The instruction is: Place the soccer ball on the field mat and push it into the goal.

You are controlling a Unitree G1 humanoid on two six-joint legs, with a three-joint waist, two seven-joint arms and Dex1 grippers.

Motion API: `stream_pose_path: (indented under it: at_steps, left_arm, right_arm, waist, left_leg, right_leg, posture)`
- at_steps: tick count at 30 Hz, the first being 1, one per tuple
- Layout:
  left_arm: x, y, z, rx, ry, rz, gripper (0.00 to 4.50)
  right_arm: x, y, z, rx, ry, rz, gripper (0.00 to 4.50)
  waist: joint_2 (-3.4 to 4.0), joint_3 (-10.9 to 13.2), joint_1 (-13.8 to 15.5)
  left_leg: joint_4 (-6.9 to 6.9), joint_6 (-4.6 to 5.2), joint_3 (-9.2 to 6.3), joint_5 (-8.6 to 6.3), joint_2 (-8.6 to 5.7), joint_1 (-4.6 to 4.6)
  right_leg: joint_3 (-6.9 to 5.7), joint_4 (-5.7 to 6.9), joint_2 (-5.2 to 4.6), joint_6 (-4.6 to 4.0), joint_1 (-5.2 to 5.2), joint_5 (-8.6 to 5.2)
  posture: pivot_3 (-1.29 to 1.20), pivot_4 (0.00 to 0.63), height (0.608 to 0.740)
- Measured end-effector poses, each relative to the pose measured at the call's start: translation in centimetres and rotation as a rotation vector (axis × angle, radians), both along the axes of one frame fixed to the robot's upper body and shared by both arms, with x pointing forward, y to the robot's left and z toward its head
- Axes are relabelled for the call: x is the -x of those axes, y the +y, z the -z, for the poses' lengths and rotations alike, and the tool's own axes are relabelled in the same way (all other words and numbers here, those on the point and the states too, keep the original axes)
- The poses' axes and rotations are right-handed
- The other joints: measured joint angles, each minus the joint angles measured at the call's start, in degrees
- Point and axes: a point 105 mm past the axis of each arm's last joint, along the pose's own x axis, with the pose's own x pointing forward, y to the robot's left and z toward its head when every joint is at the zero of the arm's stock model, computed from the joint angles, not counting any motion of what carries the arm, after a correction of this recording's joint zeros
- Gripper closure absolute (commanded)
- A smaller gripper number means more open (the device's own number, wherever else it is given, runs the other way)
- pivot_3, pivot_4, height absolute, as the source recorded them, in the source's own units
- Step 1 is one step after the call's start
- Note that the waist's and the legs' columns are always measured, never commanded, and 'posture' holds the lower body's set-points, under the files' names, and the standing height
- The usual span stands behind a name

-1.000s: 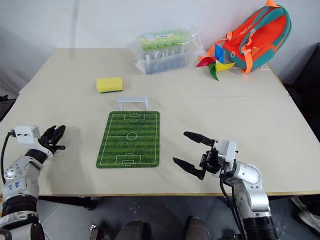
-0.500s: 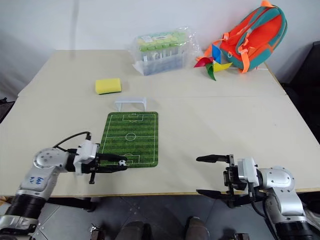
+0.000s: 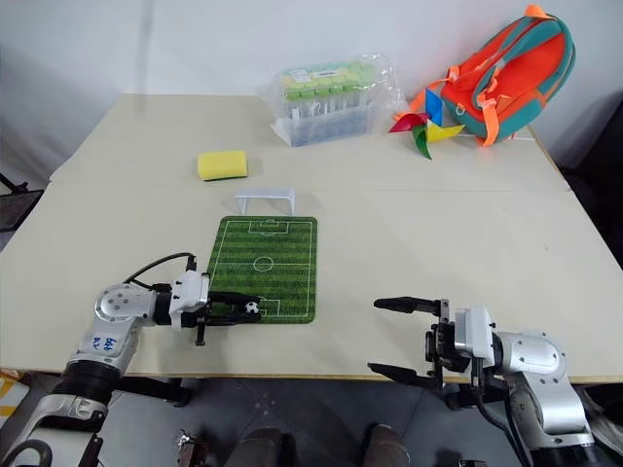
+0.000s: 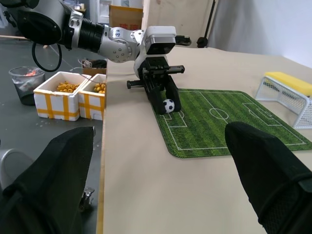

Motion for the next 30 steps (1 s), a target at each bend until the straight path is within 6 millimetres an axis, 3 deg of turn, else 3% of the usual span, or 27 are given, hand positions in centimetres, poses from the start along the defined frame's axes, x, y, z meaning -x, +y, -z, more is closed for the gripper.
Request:
stream_pose_path:
  at_steps: [1, 8, 15, 21, 28, 30]
  left_arm:
    - [0.0, 0.0, 0.0, 0.001, 0.000, -0.001, 3.64]
    - [0.0, -0.3, 0.1, 0.016, 0.002, 0.003, 1.47]
    - [0.1, -0.3, -0.1, 0.028, -0.014, 0.001, 1.47]
    - [0.8, -0.1, -1.5, 0.074, -0.068, -0.023, 1.47]
    - [4.8, 4.0, -3.5, 0.060, -0.068, -0.128, 1.47]
    - [6.3, 4.5, -3.0, 0.063, -0.011, -0.134, 1.87]
  right_arm:
    - [0.0, 0.0, 0.0, -0.002, 0.001, 0.003, 0.00]
    - [-0.1, 0.1, 0.0, -0.005, 0.006, 0.013, 0.00]
    - [-0.2, 0.2, 0.1, -0.006, 0.023, 0.014, 0.00]
    - [-0.1, 0.5, 0.4, -0.009, 0.045, 0.001, 0.00]
    - [-0.2, 0.5, 0.3, -0.012, 0.047, -0.004, 0.00]
    - [-0.6, 0.4, -0.1, -0.024, 0.030, 0.007, 0.00]
  waist:
    - [0.00, 0.0, 0.0]
    - [0.00, 0.0, 0.0]
    - [0.00, 0.0, 0.0]
    - [-0.01, 0.0, 0.0]
    - [0.06, 0.0, -0.8]
    - [0.09, 0.1, -0.8]
  left_leg:
    - [0.03, 0.01, 0.00, -0.01, 0.00, -0.01]
    - [0.11, 0.05, 0.00, -0.03, 0.00, -0.05]
    - [0.11, 0.05, 0.00, -0.04, 0.00, -0.05]
    - [0.11, 0.04, -0.01, -0.05, 0.01, -0.06]
    - [0.09, 0.03, -0.01, -0.13, 0.06, -0.03]
    - [0.11, 0.03, -0.01, -0.14, 0.06, -0.03]
  right_leg:
    - [0.01, 0.01, 0.00, 0.01, 0.00, 0.01]
    - [0.02, 0.03, 0.00, 0.03, 0.00, 0.02]
    - [0.02, 0.02, 0.00, 0.03, 0.00, 0.02]
    - [0.03, 0.02, 0.00, 0.03, -0.01, 0.02]
    - [0.06, 0.00, 0.00, 0.02, -0.01, 0.02]
    - [0.09, -0.01, 0.00, 0.02, -0.01, 0.02]
  posture:
    - [0.00, 0.150, 0.740]
    - [0.00, 0.150, 0.740]
    - [0.00, 0.150, 0.740]
    - [0.00, 0.150, 0.740]
    - [0.00, 0.150, 0.740]
    - [0.00, 0.150, 0.740]
